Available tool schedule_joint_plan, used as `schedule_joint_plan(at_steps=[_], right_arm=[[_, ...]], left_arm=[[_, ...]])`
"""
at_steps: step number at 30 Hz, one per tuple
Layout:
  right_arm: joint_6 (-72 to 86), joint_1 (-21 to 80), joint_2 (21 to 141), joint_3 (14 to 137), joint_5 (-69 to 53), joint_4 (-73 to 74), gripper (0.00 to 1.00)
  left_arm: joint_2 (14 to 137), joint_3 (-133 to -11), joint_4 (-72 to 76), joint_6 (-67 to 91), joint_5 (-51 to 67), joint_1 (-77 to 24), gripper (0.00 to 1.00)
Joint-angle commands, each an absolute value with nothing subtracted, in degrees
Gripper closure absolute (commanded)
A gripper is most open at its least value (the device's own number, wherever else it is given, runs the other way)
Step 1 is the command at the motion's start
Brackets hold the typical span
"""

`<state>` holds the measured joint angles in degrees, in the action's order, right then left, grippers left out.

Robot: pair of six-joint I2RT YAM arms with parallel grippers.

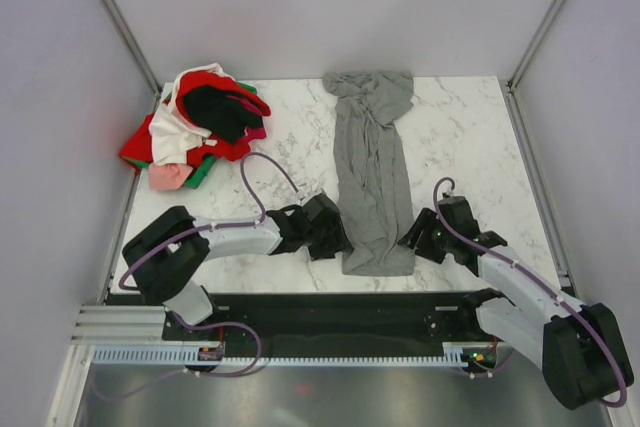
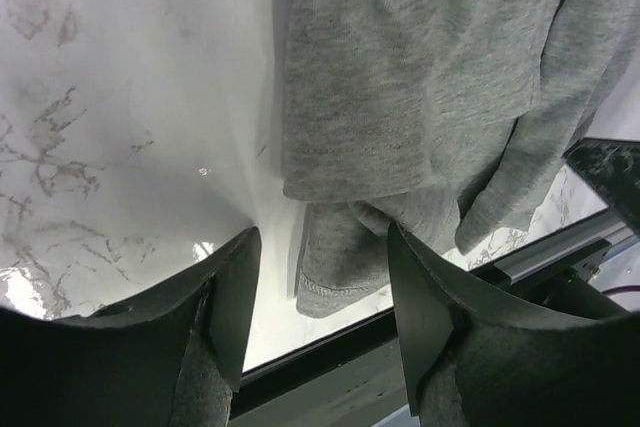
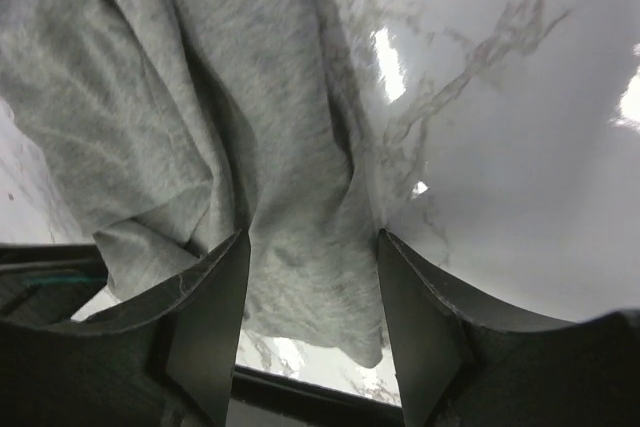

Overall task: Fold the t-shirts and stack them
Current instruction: Fold the tshirt

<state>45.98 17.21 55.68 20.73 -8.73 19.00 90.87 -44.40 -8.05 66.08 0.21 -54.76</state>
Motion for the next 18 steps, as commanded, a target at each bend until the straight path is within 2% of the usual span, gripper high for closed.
schedule_joint_plan(at_steps=[1, 5, 8, 11, 13, 14, 16, 18], right_arm=[[49.3, 20.73, 54.58, 19.07, -6.59, 23.82, 0.39], [51.06, 24.25, 56.86, 19.69, -5.1, 22.77, 0.47], [50.89, 25.31, 58.71, 20.56, -4.31, 22.68, 0.58], [50.71, 25.23, 58.54, 20.83, -3.43, 22.68, 0.71], [50.36, 25.31, 58.27, 21.18, -2.99, 22.94, 0.81], [50.19, 25.23, 58.27, 21.44, -2.73, 23.03, 0.91], [49.31, 25.31, 58.19, 22.49, -2.81, 23.46, 1.0], [48.69, 25.31, 57.66, 23.81, -2.99, 25.22, 1.0]], left_arm=[[92.9, -46.22, -6.15, 67.24, -1.41, -55.11, 0.39], [96.14, -48.34, -5.63, 66.88, -0.53, -55.2, 0.39], [98.61, -49.48, -4.75, 67.06, -0.26, -55.2, 0.48], [100.02, -50.62, -4.57, 66.89, 1.05, -55.2, 0.63], [100.81, -51.5, -4.57, 66.36, 0.7, -55.28, 0.82], [101.07, -51.76, -4.66, 66.1, 0.79, -55.28, 0.97], [100.64, -52.12, -4.75, 65.57, 0.7, -55.2, 0.98], [99.41, -51.68, -5.27, 65.48, 0.7, -55.28, 0.98]])
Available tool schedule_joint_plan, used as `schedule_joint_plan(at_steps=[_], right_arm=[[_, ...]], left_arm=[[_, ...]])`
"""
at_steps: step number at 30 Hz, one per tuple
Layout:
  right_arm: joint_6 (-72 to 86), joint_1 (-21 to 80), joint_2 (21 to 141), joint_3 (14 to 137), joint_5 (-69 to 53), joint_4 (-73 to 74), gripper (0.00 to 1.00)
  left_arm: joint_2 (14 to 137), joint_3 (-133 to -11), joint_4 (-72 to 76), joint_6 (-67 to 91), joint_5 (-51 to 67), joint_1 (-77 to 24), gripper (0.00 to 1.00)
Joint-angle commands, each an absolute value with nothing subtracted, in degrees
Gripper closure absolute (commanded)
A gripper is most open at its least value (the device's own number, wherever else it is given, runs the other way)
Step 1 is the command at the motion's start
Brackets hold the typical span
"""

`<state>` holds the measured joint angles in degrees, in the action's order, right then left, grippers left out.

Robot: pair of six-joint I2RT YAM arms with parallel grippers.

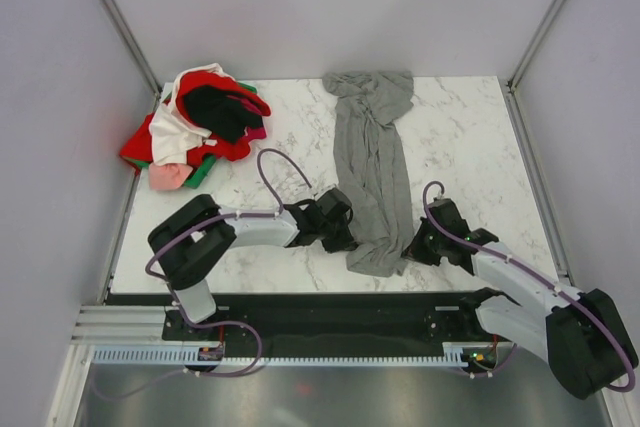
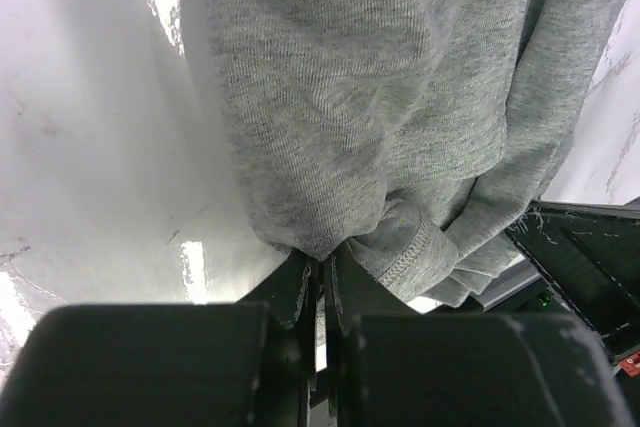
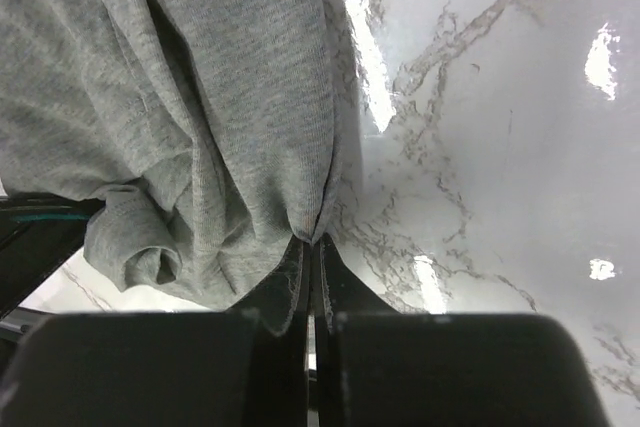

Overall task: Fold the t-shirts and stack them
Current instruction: Fold the tshirt

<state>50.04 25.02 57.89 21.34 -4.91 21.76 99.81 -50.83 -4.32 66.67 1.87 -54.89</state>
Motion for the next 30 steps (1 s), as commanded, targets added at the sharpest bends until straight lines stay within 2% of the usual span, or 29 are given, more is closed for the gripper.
schedule_joint_plan(at_steps=[1, 12, 21, 25, 30], right_arm=[[48.34, 25.23, 57.13, 25.21, -2.81, 26.09, 1.0], [48.42, 25.4, 47.12, 31.9, -1.14, 41.13, 1.0], [51.59, 26.63, 36.57, 34.8, -2.11, 52.29, 1.0], [52.65, 26.63, 33.31, 37.09, -2.46, 56.15, 1.0], [50.54, 26.63, 35.59, 42.61, -1.32, 56.43, 1.0]], left_arm=[[97.49, -51.51, -5.8, 65.74, 0.62, -55.28, 0.98], [81.23, -45.98, -16.25, 71.97, 0.18, -58.35, 0.98], [68.47, -40.43, -24.69, 81.99, -3.34, -66.69, 0.98], [67.59, -42.01, -27.24, 83.67, -4.04, -69.78, 0.98], [67.32, -51.73, -38.1, 81.22, -9.22, -70.14, 0.98]])
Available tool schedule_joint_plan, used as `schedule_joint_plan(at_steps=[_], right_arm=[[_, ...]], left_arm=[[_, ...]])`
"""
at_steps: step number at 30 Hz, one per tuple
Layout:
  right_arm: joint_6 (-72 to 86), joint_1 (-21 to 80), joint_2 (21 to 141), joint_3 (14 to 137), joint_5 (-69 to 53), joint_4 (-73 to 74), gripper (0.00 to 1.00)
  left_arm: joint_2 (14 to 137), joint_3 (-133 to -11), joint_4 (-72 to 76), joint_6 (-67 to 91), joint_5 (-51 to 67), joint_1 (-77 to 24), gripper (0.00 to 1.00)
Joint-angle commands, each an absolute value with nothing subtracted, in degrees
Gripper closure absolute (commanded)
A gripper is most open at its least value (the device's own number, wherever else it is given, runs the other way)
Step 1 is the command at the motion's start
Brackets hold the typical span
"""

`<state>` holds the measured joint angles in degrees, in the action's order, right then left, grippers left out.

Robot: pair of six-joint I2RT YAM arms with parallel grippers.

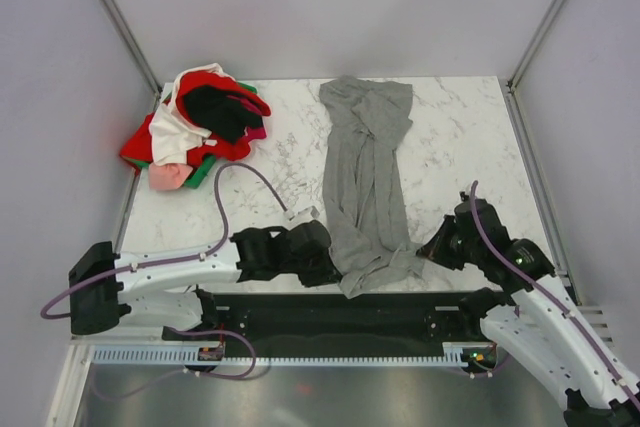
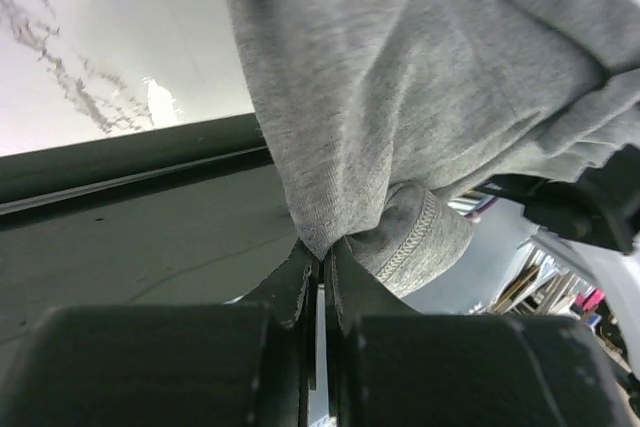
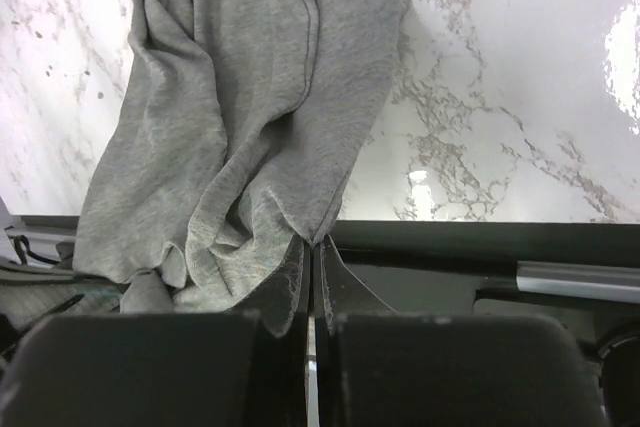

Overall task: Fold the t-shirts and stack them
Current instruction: Fold the tshirt

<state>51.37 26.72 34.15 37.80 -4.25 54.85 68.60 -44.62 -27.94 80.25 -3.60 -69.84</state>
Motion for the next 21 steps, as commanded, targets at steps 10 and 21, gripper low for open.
schedule_joint_plan(at_steps=[10, 21], right_arm=[[44.56, 26.54, 51.3, 56.42, 7.38, 52.49, 1.0], [39.47, 25.58, 70.91, 67.66, 9.67, 43.25, 1.0]], left_arm=[[73.91, -67.05, -44.65, 68.74, -13.8, -62.5, 0.98], [87.35, -79.18, -44.03, 55.73, -6.16, -45.28, 0.98]])
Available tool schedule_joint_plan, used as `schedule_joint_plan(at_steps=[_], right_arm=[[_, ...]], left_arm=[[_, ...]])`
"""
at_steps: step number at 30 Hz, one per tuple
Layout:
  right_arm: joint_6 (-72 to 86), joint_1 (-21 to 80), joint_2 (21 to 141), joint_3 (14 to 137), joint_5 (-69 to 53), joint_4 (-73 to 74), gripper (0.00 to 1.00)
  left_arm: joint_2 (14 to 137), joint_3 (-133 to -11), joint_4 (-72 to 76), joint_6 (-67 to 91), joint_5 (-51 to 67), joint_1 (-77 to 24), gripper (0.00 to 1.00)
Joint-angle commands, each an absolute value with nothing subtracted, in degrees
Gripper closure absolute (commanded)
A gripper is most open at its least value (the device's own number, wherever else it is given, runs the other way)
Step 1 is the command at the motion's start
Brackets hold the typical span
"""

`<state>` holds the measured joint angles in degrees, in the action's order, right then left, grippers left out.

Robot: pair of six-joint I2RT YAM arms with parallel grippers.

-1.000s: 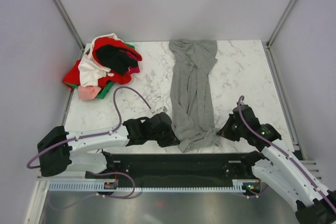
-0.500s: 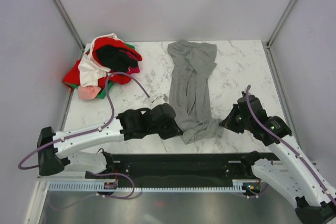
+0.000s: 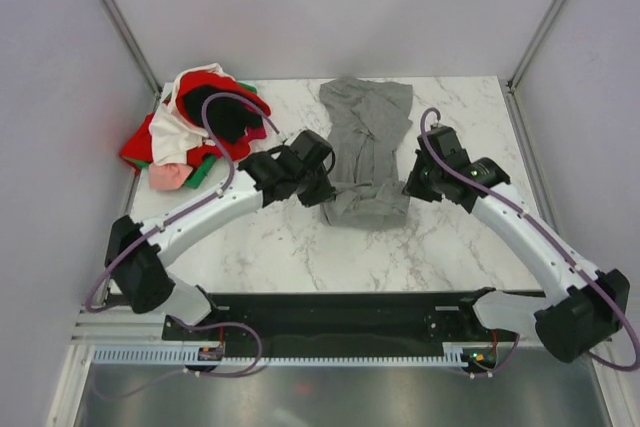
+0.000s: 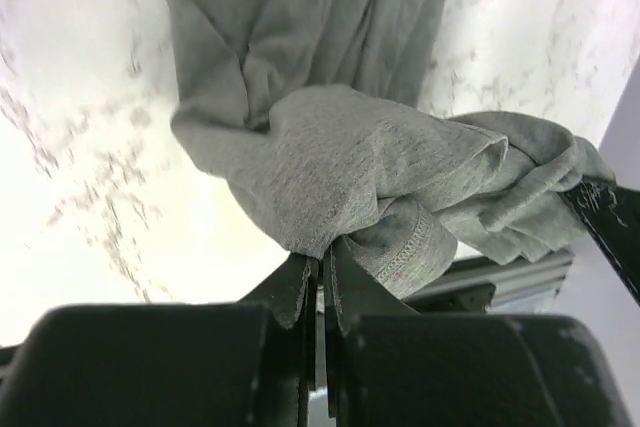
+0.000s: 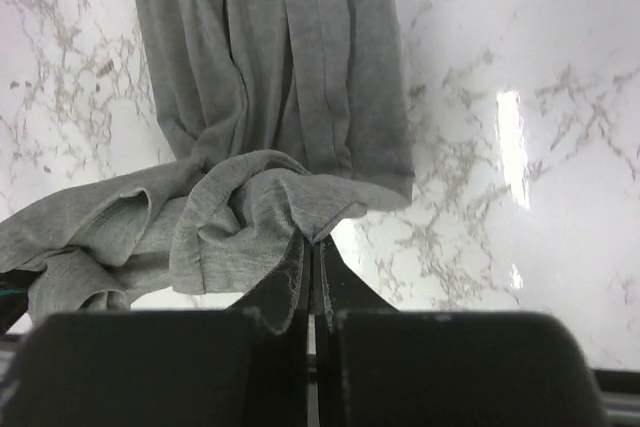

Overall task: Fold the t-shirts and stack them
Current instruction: Fold the tshirt

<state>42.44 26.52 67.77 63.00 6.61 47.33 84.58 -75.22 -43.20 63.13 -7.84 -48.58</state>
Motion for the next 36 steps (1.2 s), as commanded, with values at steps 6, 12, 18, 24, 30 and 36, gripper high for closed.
schedule_joint_plan(at_steps=[6, 12, 18, 24, 30, 36], right_arm=[[36.13, 21.1, 82.78, 73.82, 8.44, 39.21, 1.0], [34.19, 17.93, 95.16, 77.16, 6.07, 34.46, 1.0], [32.34, 16.79, 107.73, 84.18, 4.04, 33.05, 0.77], [31.38, 12.22, 122.91, 108.62, 1.23, 37.84, 0.29], [31.55, 10.55, 124.59, 124.05, 1.14, 47.13, 0.28], [31.65, 11.6, 98.93, 80.07, -2.89, 25.62, 0.31]], left_arm=[[98.6, -87.79, -43.42, 49.84, -2.73, -39.13, 0.98], [111.59, -96.32, -43.24, 45.97, -0.26, -35.42, 0.98], [121.01, -103.08, -42.8, 45.01, 4.3, -30.77, 0.88], [139.19, -129.95, -48.16, 44.02, 17.65, -22.69, 0.38], [138.89, -140.81, -49.04, 45.98, 25.24, -18.63, 0.37], [119.41, -118.16, -48.34, 39.12, 15.13, -20.74, 0.43]])
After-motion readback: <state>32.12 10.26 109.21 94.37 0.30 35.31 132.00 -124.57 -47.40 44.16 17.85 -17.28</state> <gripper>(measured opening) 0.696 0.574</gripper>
